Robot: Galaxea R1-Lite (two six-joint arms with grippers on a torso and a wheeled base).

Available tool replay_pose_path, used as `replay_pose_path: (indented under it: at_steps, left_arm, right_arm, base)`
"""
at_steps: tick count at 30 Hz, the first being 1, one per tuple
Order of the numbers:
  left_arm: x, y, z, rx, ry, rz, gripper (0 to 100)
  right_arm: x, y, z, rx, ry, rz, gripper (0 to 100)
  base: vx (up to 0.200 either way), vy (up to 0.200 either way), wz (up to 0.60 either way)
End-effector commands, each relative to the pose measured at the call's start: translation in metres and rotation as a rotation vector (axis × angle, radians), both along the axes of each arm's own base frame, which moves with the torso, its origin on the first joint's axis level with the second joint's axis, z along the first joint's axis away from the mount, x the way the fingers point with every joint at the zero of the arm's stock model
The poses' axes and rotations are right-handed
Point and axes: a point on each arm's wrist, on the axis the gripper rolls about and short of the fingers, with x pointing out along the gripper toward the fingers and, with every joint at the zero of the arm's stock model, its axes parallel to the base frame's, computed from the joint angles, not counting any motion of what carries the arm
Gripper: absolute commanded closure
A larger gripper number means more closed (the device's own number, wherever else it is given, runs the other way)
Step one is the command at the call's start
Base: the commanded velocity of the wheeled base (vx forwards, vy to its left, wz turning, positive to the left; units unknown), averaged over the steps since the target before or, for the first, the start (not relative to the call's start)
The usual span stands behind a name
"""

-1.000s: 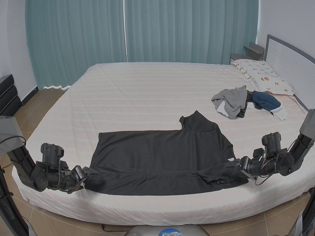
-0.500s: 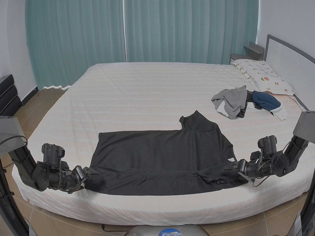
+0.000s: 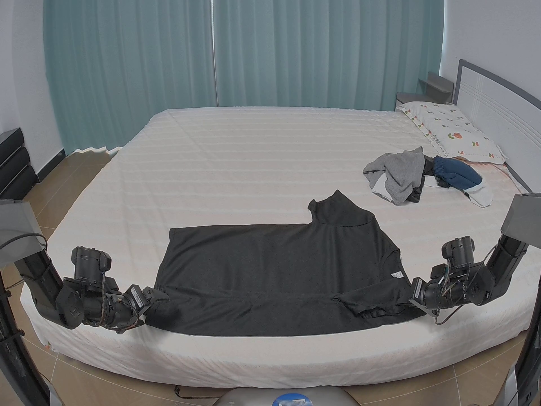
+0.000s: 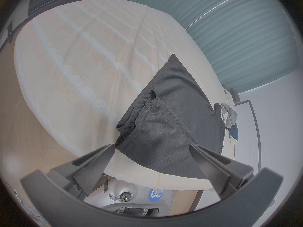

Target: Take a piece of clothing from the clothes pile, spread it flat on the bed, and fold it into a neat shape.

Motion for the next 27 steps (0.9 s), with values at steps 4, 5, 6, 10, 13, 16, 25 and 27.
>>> replay_pose_path:
  at_steps: [4,5,6,10,13,16,25,27]
  left_arm:
    - [0.000,0.000,-0.001,0.001,0.004,0.001,0]
    - [0.000,0.000,-0.001,0.001,0.004,0.001,0]
    - [0.000,0.000,0.000,0.001,0.002,0.001,0]
    - [0.000,0.000,0.000,0.001,0.002,0.001,0]
    - [0.000,0.000,0.000,0.001,0.002,0.001,0]
    - [0.000,0.000,0.000,0.001,0.002,0.001,0]
    - [0.000,0.000,0.000,0.001,0.002,0.001,0]
    - [0.000,0.000,0.000,0.001,0.002,0.001,0]
  right_arm:
    - [-0.011,-0.005,0.014,-0.004,-0.023,-0.010,100]
    - [-0.012,-0.006,0.016,-0.005,-0.028,-0.012,100]
    - [-0.014,-0.008,0.017,-0.005,-0.025,-0.018,100]
    - [-0.017,-0.013,0.016,-0.018,-0.024,-0.019,100]
    - [-0.019,-0.015,0.011,-0.032,-0.010,-0.009,100]
    - [-0.021,-0.015,0.008,-0.039,-0.003,0.001,100]
    - [-0.020,-0.016,0.002,-0.069,0.008,0.009,0]
    - [-0.020,-0.016,0.004,-0.076,0.001,0.003,0]
  base:
    - [0.000,0.000,0.00]
    - [0.000,0.000,0.00]
    - [0.000,0.000,0.00]
    - [0.000,0.000,0.00]
    - [0.000,0.000,0.00]
    - [0.000,0.000,0.00]
    - [0.000,0.000,0.00]
    - [0.000,0.000,0.00]
